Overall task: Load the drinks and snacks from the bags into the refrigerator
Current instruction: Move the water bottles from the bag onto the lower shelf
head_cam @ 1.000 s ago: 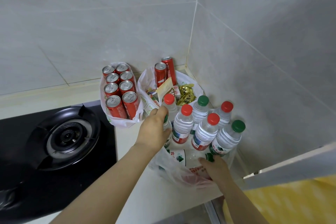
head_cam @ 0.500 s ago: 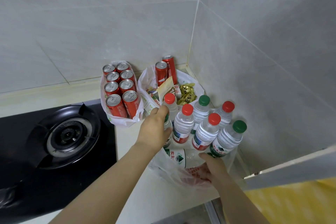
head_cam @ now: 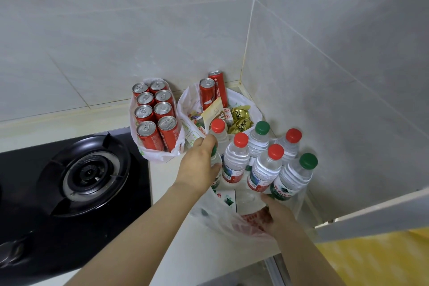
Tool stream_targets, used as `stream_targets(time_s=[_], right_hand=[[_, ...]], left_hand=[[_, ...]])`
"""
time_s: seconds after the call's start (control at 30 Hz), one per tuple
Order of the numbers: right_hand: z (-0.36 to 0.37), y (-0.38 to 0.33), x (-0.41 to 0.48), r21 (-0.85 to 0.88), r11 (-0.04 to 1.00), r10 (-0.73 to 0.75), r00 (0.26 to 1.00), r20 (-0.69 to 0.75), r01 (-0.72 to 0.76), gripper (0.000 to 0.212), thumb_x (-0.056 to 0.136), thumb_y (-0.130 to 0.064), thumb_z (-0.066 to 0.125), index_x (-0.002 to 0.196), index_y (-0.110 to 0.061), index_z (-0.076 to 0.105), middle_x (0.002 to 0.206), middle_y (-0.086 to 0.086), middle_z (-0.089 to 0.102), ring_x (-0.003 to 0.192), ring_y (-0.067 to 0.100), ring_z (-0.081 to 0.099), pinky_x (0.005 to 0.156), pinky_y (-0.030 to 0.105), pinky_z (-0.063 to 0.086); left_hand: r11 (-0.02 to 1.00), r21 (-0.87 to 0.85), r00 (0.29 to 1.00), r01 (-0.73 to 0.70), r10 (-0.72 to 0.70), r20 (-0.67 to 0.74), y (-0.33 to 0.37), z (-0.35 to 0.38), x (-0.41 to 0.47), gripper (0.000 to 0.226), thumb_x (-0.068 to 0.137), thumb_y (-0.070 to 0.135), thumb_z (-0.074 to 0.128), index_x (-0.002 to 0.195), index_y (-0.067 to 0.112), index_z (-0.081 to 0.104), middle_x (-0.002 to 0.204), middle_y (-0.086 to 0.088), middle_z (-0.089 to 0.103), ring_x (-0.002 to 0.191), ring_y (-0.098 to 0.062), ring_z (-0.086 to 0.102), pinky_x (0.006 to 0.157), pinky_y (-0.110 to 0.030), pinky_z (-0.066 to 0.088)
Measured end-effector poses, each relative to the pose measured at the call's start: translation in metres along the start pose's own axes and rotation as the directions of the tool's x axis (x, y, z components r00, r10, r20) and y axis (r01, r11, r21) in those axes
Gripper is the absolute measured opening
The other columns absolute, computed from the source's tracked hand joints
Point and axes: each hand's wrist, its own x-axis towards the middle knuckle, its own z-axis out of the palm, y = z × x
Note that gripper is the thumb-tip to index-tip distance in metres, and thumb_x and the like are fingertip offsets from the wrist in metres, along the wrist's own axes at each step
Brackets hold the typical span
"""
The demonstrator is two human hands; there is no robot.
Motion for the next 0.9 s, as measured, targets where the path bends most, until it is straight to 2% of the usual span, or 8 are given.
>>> stream_targets(time_s=[0.07, 0.17, 0.27, 0.37, 0.47, 0.6, 0.73, 0.9], right_hand=[[-0.001, 0.001, -0.006, -0.049, 0.996, -0.077, 0.997, 0.018, 0.078, 0.014, 0.08, -0.01, 0.076, 0.089, -0.006, 0.066, 0.084, 0.01, 0.064, 0.079, 0.025, 0.061, 0.085, 0.041, 0.054], [0.002, -0.005, -0.024, -0.16, 0.95, -0.265, 0.963, 0.048, 0.27, 0.01, 0.082, -0.007, 0.072, 0.077, -0.005, 0.064, 0.063, 0.005, 0.056, 0.059, 0.016, 0.049, 0.07, 0.032, 0.045], [0.012, -0.014, -0.051, -0.355, 0.795, -0.48, 0.868, 0.126, 0.492, 0.015, 0.079, -0.018, 0.076, 0.081, -0.008, 0.064, 0.064, 0.003, 0.063, 0.058, 0.015, 0.057, 0.066, 0.027, 0.045], [0.021, -0.02, -0.078, -0.429, 0.659, -0.611, 0.772, 0.174, 0.618, 0.023, 0.073, -0.025, 0.081, 0.089, -0.019, 0.066, 0.081, -0.002, 0.07, 0.076, 0.015, 0.066, 0.074, 0.027, 0.05], [0.025, -0.024, -0.099, -0.484, 0.482, -0.719, 0.645, 0.259, 0.731, 0.027, 0.07, -0.019, 0.083, 0.091, -0.021, 0.064, 0.084, -0.009, 0.068, 0.074, 0.001, 0.062, 0.064, 0.007, 0.044], [0.022, -0.028, -0.109, -0.58, 0.262, -0.763, 0.534, 0.365, 0.772, 0.028, 0.069, -0.017, 0.082, 0.082, -0.023, 0.058, 0.078, -0.005, 0.063, 0.068, 0.007, 0.056, 0.06, 0.013, 0.044], [0.01, -0.034, -0.099, -0.627, 0.263, -0.762, 0.557, 0.331, 0.733, 0.031, 0.07, -0.025, 0.08, 0.085, -0.029, 0.054, 0.086, -0.005, 0.062, 0.08, 0.012, 0.058, 0.073, 0.033, 0.05], [0.012, -0.026, -0.097, -0.606, 0.318, -0.69, 0.616, 0.379, 0.729, 0.034, 0.073, -0.024, 0.08, 0.094, -0.031, 0.054, 0.09, -0.013, 0.066, 0.088, 0.005, 0.061, 0.08, 0.027, 0.048]], left_hand=[[1.0, -0.003, 1.0, -0.004, 0.004, -0.001, 0.0, 0.0, 0.0, 0.038, 0.078, 0.012, 0.07, 0.107, 0.013, 0.046, 0.1, -0.006, 0.052, 0.087, -0.027, 0.052, 0.071, -0.033, 0.045], [1.0, -0.008, 1.0, -0.007, 0.007, 0.002, -0.001, 0.0, 0.0, 0.036, 0.077, 0.01, 0.07, 0.106, 0.012, 0.047, 0.097, -0.008, 0.052, 0.085, -0.029, 0.052, 0.07, -0.036, 0.046], [1.0, -0.018, 1.0, -0.014, 0.014, 0.005, -0.002, 0.0, 0.001, 0.035, 0.077, 0.009, 0.07, 0.104, 0.01, 0.047, 0.093, -0.007, 0.049, 0.083, -0.029, 0.051, 0.068, -0.035, 0.045], [1.0, -0.025, 1.0, -0.017, 0.017, 0.004, -0.003, 0.0, 0.0, 0.036, 0.076, 0.009, 0.07, 0.103, 0.011, 0.046, 0.092, -0.004, 0.047, 0.083, -0.028, 0.05, 0.068, -0.033, 0.043], [1.0, -0.016, 1.0, -0.011, 0.011, 0.011, -0.003, 0.0, 0.0, 0.038, 0.076, 0.01, 0.071, 0.105, 0.011, 0.047, 0.097, -0.007, 0.051, 0.086, -0.029, 0.052, 0.071, -0.036, 0.046], [1.0, -0.007, 1.0, -0.005, 0.005, 0.006, -0.003, 0.001, 0.001, 0.04, 0.076, 0.011, 0.071, 0.108, 0.01, 0.047, 0.101, -0.011, 0.053, 0.088, -0.032, 0.054, 0.074, -0.041, 0.048], [0.999, -0.032, 1.0, 0.006, -0.007, -0.02, -0.005, 0.002, -0.001, 0.041, 0.076, 0.013, 0.071, 0.108, 0.011, 0.046, 0.102, -0.01, 0.056, 0.089, -0.03, 0.055, 0.071, -0.035, 0.046], [0.966, -0.208, 0.987, 0.152, -0.161, -0.026, -0.005, 0.005, -0.003, 0.062, 0.073, 0.016, 0.075, 0.125, 0.015, 0.041, 0.11, -0.006, 0.061, 0.096, -0.028, 0.059, 0.076, -0.032, 0.047]])
